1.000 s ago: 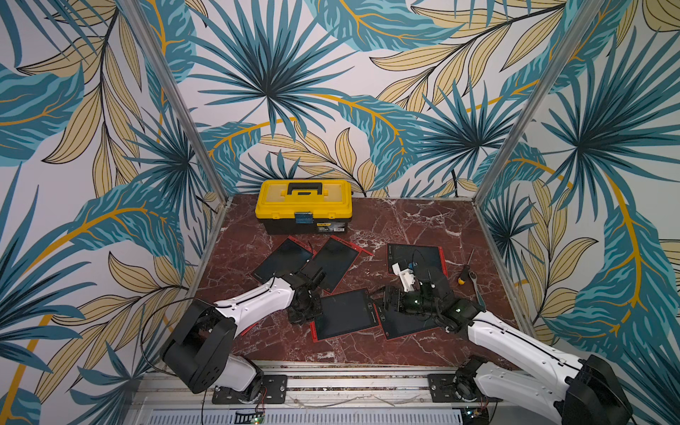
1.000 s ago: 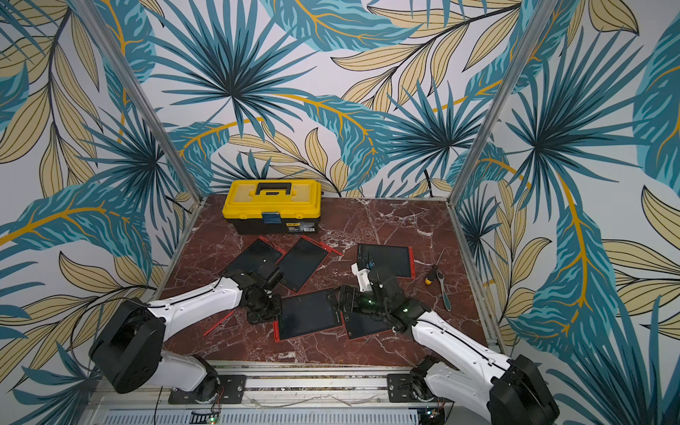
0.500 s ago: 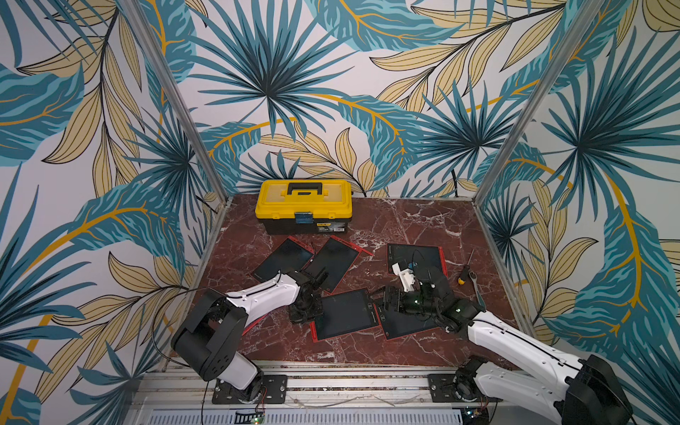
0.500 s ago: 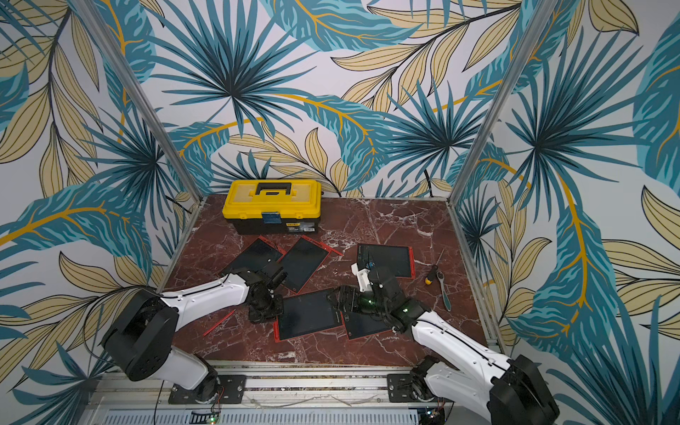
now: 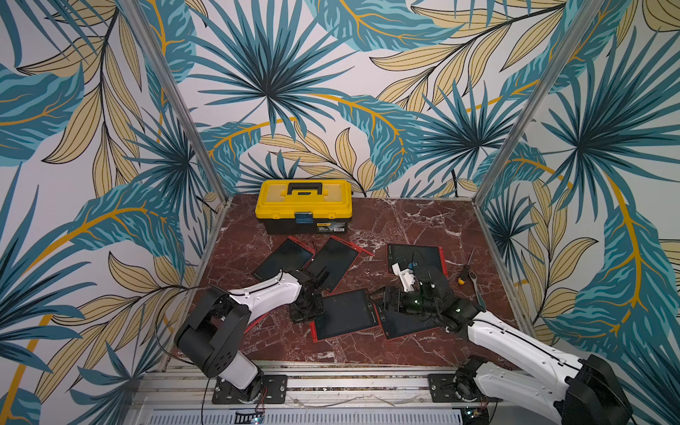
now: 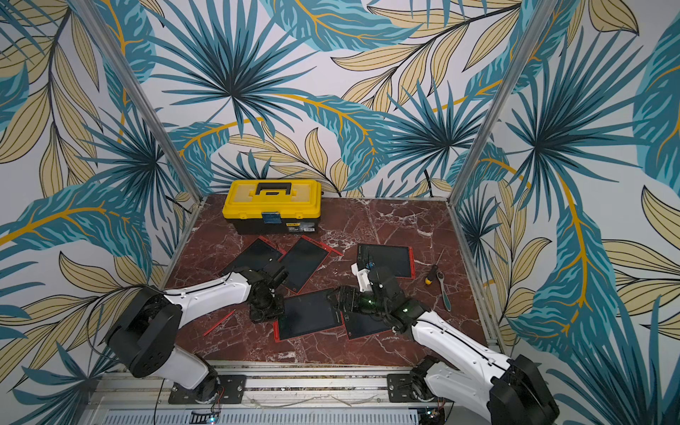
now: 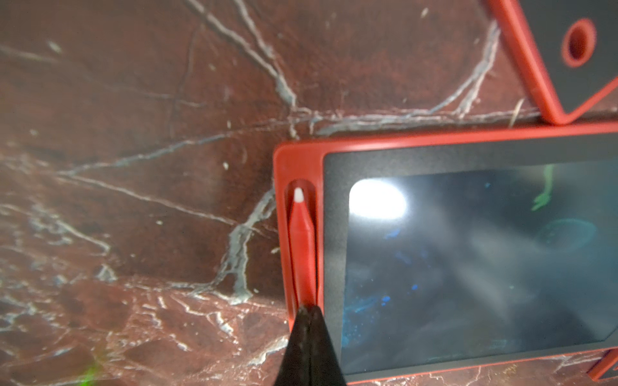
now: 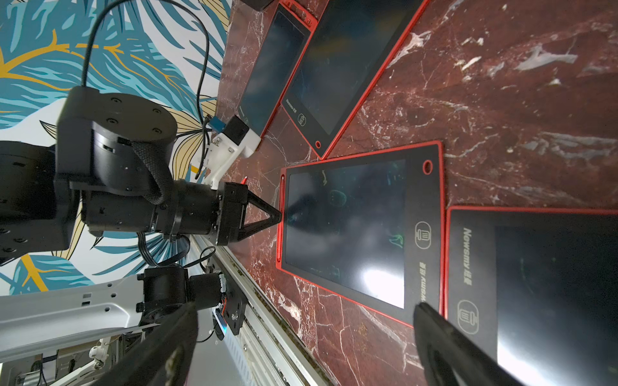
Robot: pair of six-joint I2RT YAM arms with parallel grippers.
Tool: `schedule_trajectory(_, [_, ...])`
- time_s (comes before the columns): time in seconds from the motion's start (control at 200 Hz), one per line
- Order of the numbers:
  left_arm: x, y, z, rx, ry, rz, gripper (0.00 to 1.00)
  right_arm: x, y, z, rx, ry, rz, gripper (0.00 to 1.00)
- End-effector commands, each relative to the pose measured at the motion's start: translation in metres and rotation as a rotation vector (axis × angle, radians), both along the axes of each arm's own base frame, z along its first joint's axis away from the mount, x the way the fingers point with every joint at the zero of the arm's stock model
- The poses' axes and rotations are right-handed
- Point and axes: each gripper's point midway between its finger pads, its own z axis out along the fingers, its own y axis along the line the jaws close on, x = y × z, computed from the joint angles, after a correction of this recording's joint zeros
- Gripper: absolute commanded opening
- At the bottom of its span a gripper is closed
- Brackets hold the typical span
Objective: Place the stylus back onto the writing tablet
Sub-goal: Place the stylus on the writing tablet.
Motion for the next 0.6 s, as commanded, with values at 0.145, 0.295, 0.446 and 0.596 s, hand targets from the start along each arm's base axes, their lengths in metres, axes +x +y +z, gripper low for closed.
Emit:
schedule_trajectory(0.145, [0.0,0.003,-0.008,0.036,0.014,-0.009,0.0,-0.003,0.001,-0.005,-0.003,0.0,0.013,1.0])
schedule_trajectory(0.295, [-0.005,0.006,-0.012,0.047,0.031,-0.006,0.0,-0.003,0.0,-0.006,-0.004,0.001,0.01,1.0])
schedule_trajectory(0.446, [-0.007,0.008,-0.017,0.06,0.046,-0.002,0.0,-0.003,0.0,-0.006,-0.004,0.003,0.01,0.99])
schedule_trajectory(0.596, [-0.007,0.008,-0.018,0.065,0.048,-0.004,0.0,-0.003,0.0,-0.006,-0.003,0.004,0.009,1.0])
